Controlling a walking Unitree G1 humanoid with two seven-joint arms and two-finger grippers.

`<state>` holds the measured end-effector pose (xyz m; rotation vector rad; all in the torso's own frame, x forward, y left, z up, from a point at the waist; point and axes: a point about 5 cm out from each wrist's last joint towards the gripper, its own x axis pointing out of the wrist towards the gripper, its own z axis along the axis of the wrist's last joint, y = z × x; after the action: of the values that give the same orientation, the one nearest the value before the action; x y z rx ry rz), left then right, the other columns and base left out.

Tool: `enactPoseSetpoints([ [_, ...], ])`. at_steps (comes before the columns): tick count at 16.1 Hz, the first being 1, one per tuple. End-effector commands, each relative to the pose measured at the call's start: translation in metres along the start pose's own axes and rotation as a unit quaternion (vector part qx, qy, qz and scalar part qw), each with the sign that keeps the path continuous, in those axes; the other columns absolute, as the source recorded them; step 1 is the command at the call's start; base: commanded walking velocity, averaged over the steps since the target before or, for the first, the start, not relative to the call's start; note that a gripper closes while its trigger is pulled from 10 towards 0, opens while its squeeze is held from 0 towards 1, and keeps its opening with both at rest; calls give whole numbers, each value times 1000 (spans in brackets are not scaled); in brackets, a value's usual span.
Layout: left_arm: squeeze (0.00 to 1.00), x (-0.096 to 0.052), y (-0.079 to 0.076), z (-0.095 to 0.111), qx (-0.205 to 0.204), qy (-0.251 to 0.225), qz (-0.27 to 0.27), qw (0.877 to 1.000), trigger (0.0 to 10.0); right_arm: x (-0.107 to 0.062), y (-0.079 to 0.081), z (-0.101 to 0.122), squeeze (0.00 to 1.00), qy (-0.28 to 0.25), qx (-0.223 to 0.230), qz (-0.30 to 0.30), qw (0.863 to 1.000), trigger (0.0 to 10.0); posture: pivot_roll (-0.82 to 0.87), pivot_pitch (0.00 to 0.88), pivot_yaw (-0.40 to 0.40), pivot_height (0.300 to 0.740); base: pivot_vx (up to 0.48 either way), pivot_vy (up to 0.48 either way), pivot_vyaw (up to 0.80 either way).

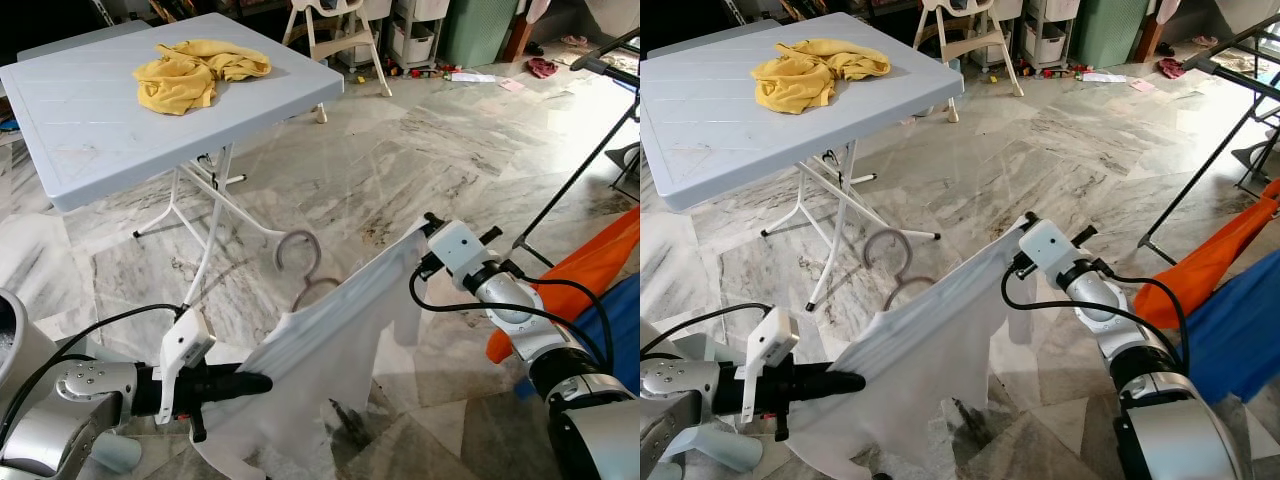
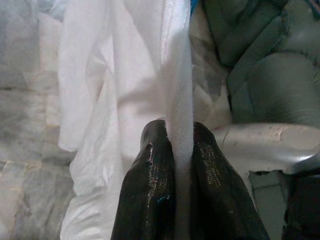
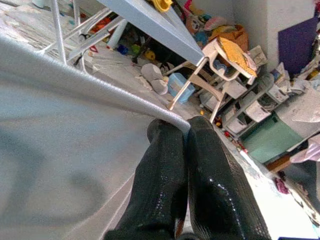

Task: Hang hanger

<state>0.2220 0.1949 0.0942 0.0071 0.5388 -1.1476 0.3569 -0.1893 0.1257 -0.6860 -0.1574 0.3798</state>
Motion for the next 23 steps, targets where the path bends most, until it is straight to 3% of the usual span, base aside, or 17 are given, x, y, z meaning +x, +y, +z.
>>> enactPoseSetpoints([
  [1, 0, -4, 0, -16, -1, 53, -9, 999, 0, 10, -19, 21, 0, -52, 26, -31, 998, 0, -14, 93, 34, 740, 0, 0, 0],
  [5, 0, -1, 2, -22, 17, 78, -5, 997, 0, 22, 9, 51, 0, -132, 91, 76, 984, 0, -19, 92, 33, 740, 0, 0, 0],
  [7, 0, 2, 5, -21, 42, 83, 4, 996, 0, 19, 28, 59, 0, -155, 114, 155, 969, 0, -22, 91, 33, 740, 0, 0, 0],
  [8, 0, 5, 12, -17, 69, 76, 28, 994, 0, 12, 45, 57, 0, -154, 119, 224, 955, 0, -24, 91, 33, 740, 0, 0, 0],
  [9, 0, 6, 13, -16, 77, 75, 33, 994, 0, 10, 48, 56, 0, -151, 118, 236, 953, 0, -24, 91, 33, 740, 0, 0, 0],
  [10, 0, 6, 17, -13, 93, 73, 48, 992, 0, 7, 53, 51, 0, -136, 121, 258, 949, 10000, -28, 89, 31, 740, 0, 0, 0],
  [12, 0, 6, 23, -5, 120, 63, 66, 989, 0, 0, 59, 37, 0, -95, 100, 285, 949, 10000, -26, 85, 30, 740, 0, 0, 0],
  [13, 0, 5, 26, -3, 144, 70, 70, 985, 0, -4, 60, 28, 686, -64, 83, 299, 948, 10000, -25, 83, 30, 740, 0, 0, 0],
  [14, 0, 4, 27, -2, 148, 69, 71, 984, 0, -4, 61, 26, 1000, -56, 93, 305, 946, 10000, -24, 82, 30, 740, 0, 0, 0],
  [15, 0, 4, 27, 1, 160, 67, 69, 982, 0, -5, 63, 23, 1000, -45, 89, 311, 945, 10000, -23, 81, 30, 740, 0, 0, 0],
  [17, 0, 7, 25, 6, 177, 53, 62, 981, 0, -11, 69, 14, 1000, -14, 39, 335, 941, 10000, -21, 77, 32, 740, 0, 0, 0],
  [20, 0, 13, 18, 4, 184, 49, 38, 981, 0, -8, 62, 5, 1000, 21, -34, 293, 955, 10000, -21, 72, 33, 740, 0, 0, 0],
  [22, 0, 18, 12, -1, 180, 46, 23, 982, 0, -8, 60, 3, 1000, 30, -40, 290, 956, 10000, -24, 71, 33, 740, 0, 0, 0],
  [23, 0, 22, 8, -4, 176, 41, 15, 983, 0, -7, 56, -2, 1000, 47, -75, 270, 959, 10000, -23, 71, 31, 740, 0, 0, 0],
])
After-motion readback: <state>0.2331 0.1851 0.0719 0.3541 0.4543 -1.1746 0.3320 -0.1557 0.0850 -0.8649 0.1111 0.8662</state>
